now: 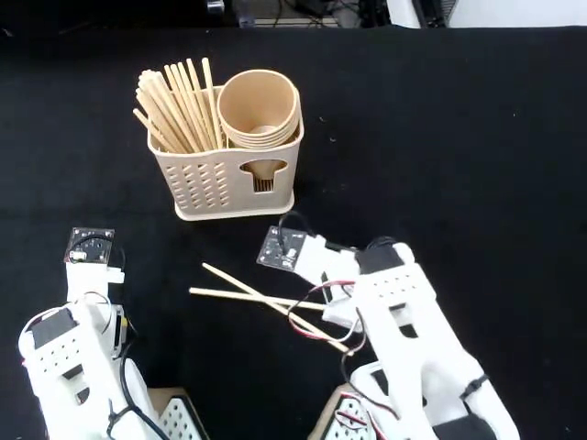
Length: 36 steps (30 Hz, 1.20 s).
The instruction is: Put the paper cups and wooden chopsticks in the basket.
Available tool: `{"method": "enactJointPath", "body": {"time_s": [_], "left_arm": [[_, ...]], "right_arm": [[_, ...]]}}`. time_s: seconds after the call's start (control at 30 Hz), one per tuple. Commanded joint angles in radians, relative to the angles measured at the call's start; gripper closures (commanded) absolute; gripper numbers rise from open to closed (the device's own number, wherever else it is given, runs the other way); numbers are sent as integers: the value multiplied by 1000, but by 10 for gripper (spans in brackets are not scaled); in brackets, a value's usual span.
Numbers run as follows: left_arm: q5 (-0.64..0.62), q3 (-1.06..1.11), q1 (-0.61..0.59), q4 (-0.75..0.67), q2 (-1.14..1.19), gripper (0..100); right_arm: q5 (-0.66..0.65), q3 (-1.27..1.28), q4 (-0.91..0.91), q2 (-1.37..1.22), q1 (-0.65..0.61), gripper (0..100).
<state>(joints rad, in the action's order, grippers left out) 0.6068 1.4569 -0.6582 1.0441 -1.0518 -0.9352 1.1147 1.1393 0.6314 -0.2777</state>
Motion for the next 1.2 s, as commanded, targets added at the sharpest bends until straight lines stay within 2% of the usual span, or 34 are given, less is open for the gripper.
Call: {"method": "enactJointPath", "body": {"time_s": [0.0, 0.13, 0.23, 0.37, 0.67, 0.9, 1.07, 1.17], "left_arm": [[12, 2, 15, -11, -3, 855], [12, 2, 15, -11, -3, 855], [12, 2, 15, -11, -3, 855], [12, 2, 15, -11, -3, 855], [12, 2, 15, -11, -3, 855], [12, 2, 15, -11, -3, 855], [12, 2, 15, -11, -3, 855], [12, 2, 15, -11, -3, 855]], "right_arm": [[23, -18, 9, 47, -80, 807], [157, -24, -8, 62, -249, 804], [278, -45, -66, 38, -365, 755], [381, -102, -147, -51, -388, 706], [388, -269, -153, -354, -466, 706], [388, -349, -157, -473, -463, 706], [390, -366, -261, -576, -451, 706], [390, -366, -295, -627, -446, 766]]}}
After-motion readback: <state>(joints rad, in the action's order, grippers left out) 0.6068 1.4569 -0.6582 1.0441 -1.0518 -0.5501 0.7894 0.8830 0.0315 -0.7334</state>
